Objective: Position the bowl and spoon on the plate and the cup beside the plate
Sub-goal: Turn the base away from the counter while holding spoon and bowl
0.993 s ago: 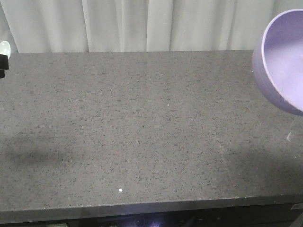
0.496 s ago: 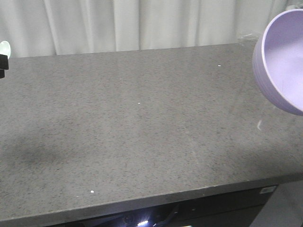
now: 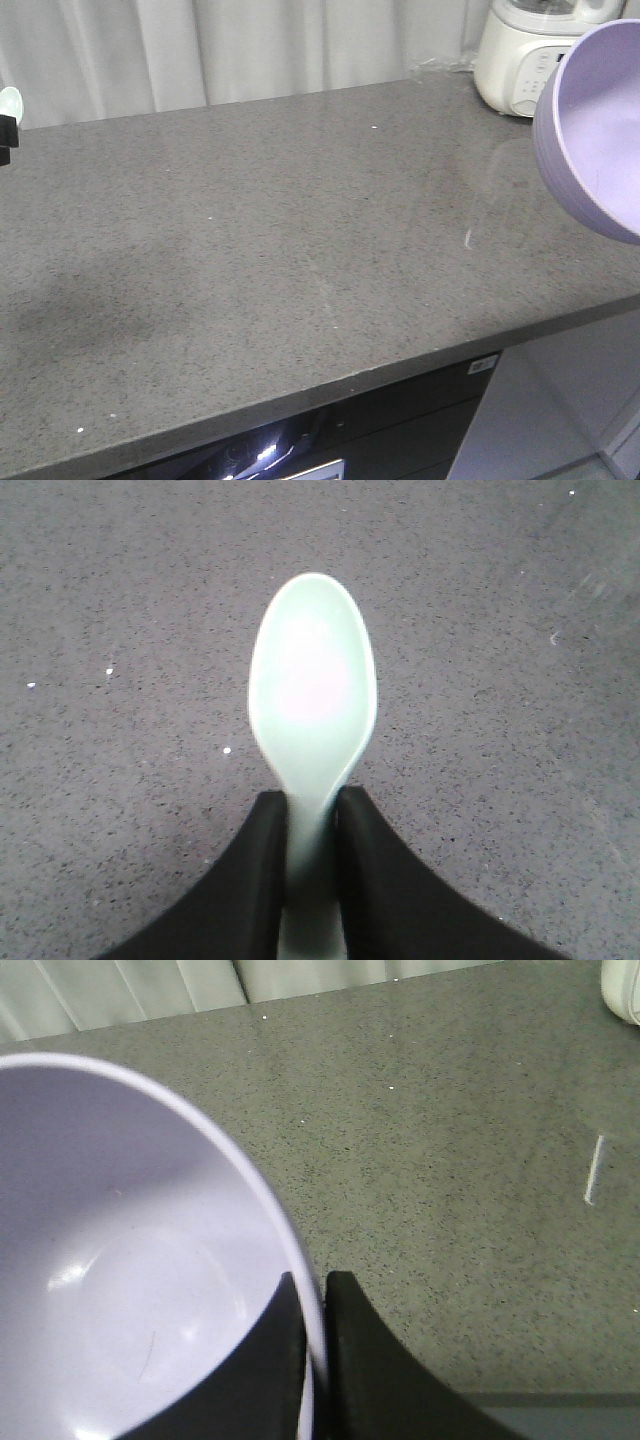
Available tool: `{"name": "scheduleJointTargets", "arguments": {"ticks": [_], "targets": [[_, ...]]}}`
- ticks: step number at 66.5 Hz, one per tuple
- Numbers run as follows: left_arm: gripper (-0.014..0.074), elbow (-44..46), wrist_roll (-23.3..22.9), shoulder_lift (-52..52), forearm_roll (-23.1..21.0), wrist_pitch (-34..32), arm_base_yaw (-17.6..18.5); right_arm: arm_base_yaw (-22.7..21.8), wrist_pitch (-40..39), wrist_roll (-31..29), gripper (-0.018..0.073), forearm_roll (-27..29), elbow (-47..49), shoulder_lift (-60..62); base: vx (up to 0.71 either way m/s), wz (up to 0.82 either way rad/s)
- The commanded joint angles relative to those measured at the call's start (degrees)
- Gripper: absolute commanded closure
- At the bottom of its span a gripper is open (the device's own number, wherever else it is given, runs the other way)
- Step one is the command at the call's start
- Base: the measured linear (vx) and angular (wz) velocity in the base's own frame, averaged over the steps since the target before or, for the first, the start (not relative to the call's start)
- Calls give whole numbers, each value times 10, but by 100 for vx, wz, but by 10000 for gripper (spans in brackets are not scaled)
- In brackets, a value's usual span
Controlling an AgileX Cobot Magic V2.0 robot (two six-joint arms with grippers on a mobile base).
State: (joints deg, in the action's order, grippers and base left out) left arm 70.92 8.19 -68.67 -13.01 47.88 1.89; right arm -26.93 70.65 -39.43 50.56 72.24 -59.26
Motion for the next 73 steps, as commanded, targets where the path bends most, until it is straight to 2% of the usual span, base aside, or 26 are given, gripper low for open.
{"name": "scheduleJointTargets", "arguments": {"ticks": [1, 73], "targets": [[603, 13, -3, 14, -11, -28, 3, -4, -23, -3, 564, 31, 18, 7, -3, -25], [602, 13, -3, 14, -11, -28, 3, -4, -23, -3, 564, 31, 18, 7, -2, -24]]}}
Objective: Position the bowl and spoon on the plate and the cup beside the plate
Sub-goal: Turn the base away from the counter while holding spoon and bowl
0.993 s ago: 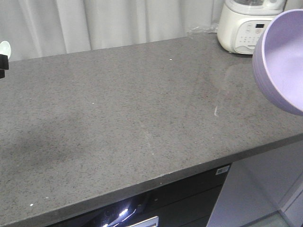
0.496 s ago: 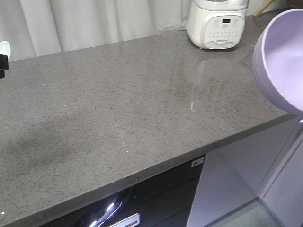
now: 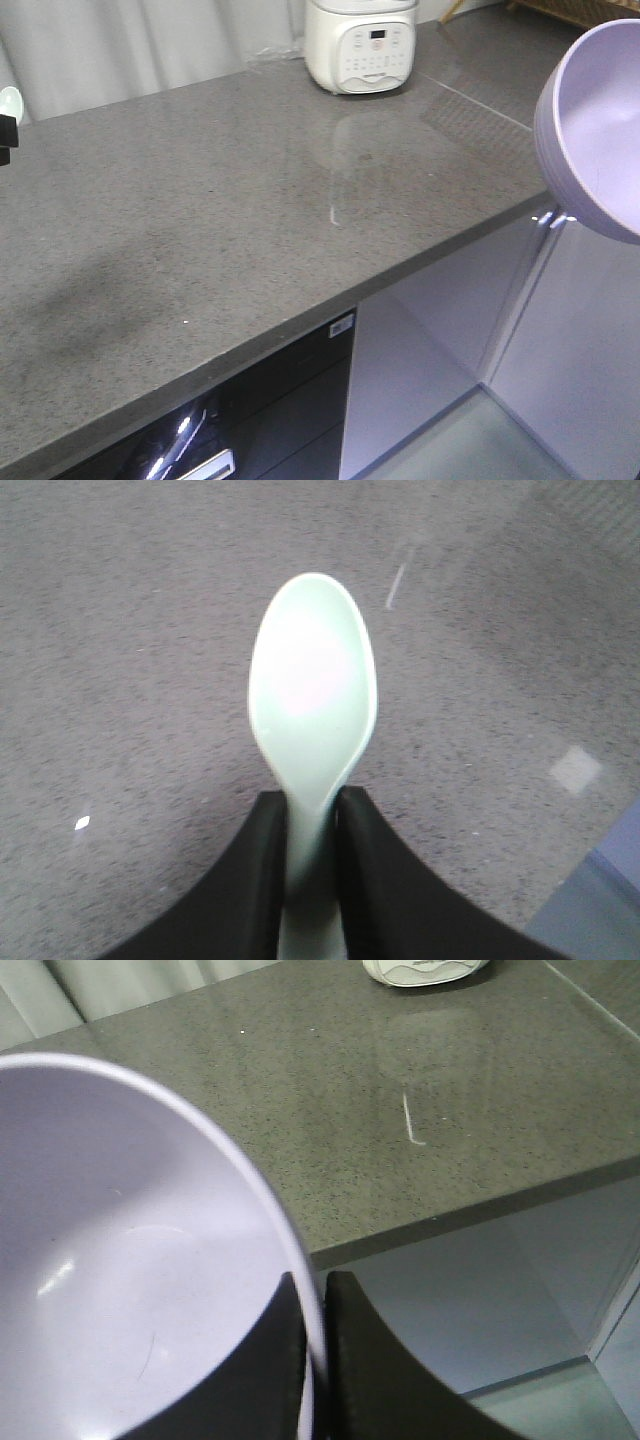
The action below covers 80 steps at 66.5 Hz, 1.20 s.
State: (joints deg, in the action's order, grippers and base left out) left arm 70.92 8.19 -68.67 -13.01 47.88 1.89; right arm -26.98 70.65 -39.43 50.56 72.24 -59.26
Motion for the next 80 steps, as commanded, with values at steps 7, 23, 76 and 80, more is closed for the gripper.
{"name": "scheduleJointTargets", "arguments": {"ticks": [7, 23, 76, 80], "targets": [[602, 13, -3, 14, -11, -28, 3, -4, -23, -3, 564, 31, 18, 7, -3, -31], [602, 13, -3, 14, -11, -28, 3, -4, -23, -3, 564, 31, 18, 7, -3, -31], [602, 13, -3, 14, -11, -28, 3, -4, -23, -3, 564, 31, 18, 7, -4, -34], [602, 13, -3, 14, -11, -28, 3, -4, -23, -3, 564, 31, 18, 7, -3, -31]]}}
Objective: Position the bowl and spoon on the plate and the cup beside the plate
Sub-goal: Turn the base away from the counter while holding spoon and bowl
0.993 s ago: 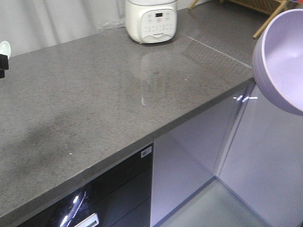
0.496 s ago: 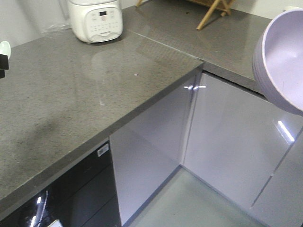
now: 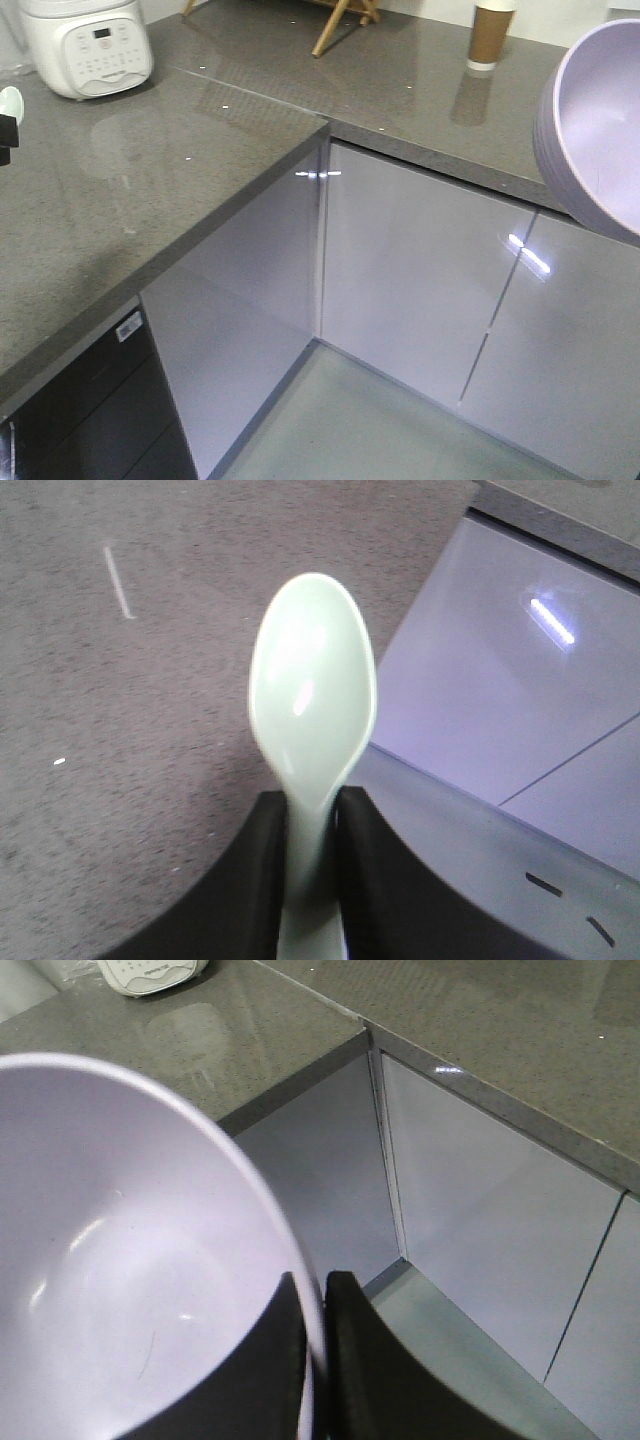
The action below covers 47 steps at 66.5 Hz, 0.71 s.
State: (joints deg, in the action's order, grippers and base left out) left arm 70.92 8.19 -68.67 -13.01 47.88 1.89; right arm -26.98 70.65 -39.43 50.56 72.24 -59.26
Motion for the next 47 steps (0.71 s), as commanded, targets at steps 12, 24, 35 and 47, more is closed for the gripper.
{"name": "scheduleJointTargets", "arguments": {"ticks": [12, 24, 35, 47], "targets": [[602, 13, -3, 14, -11, -28, 3, -4, -23, -3, 564, 31, 18, 7, -3, -30], [602, 13, -3, 14, -11, -28, 3, -4, -23, -3, 564, 31, 18, 7, -3, -30], [602, 13, -3, 14, -11, -28, 3, -4, -23, -3, 564, 31, 18, 7, -3, -30], [602, 13, -3, 14, -11, -28, 3, -4, -23, -3, 564, 31, 18, 7, -2, -27]]}}
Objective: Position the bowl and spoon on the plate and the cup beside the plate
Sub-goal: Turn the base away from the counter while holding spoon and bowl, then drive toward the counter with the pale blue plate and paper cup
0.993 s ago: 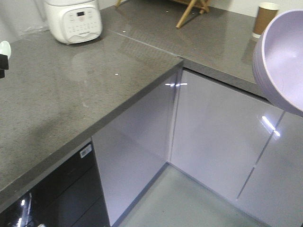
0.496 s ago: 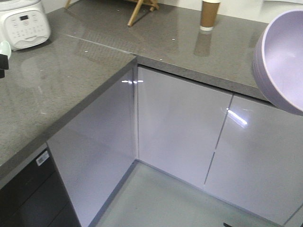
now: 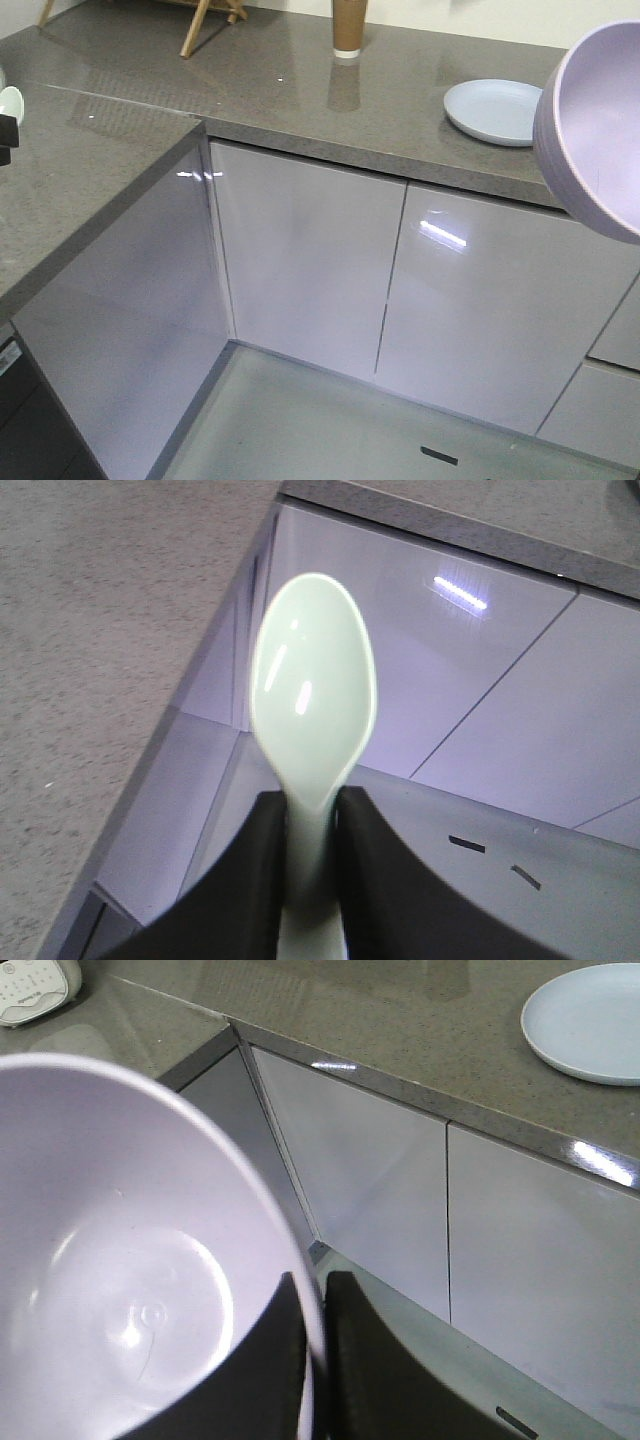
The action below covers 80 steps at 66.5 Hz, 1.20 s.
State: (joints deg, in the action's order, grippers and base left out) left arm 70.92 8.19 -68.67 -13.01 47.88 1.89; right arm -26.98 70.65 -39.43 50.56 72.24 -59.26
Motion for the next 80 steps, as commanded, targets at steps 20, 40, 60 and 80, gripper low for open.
{"name": "scheduleJointTargets", "arguments": {"ticks": [20, 40, 60, 80], "targets": [[602, 13, -3, 14, -11, -28, 3, -4, -23, -3, 564, 31, 18, 7, -1, -19], [602, 13, -3, 14, -11, -28, 3, -4, -23, -3, 564, 31, 18, 7, 2, -15], [602, 13, -3, 14, -11, -28, 3, -4, -22, -3, 564, 31, 18, 7, 5, -20], [602, 13, -3, 14, -11, -29, 3, -4, -22, -3, 564, 31, 18, 8, 6, -14]]}}
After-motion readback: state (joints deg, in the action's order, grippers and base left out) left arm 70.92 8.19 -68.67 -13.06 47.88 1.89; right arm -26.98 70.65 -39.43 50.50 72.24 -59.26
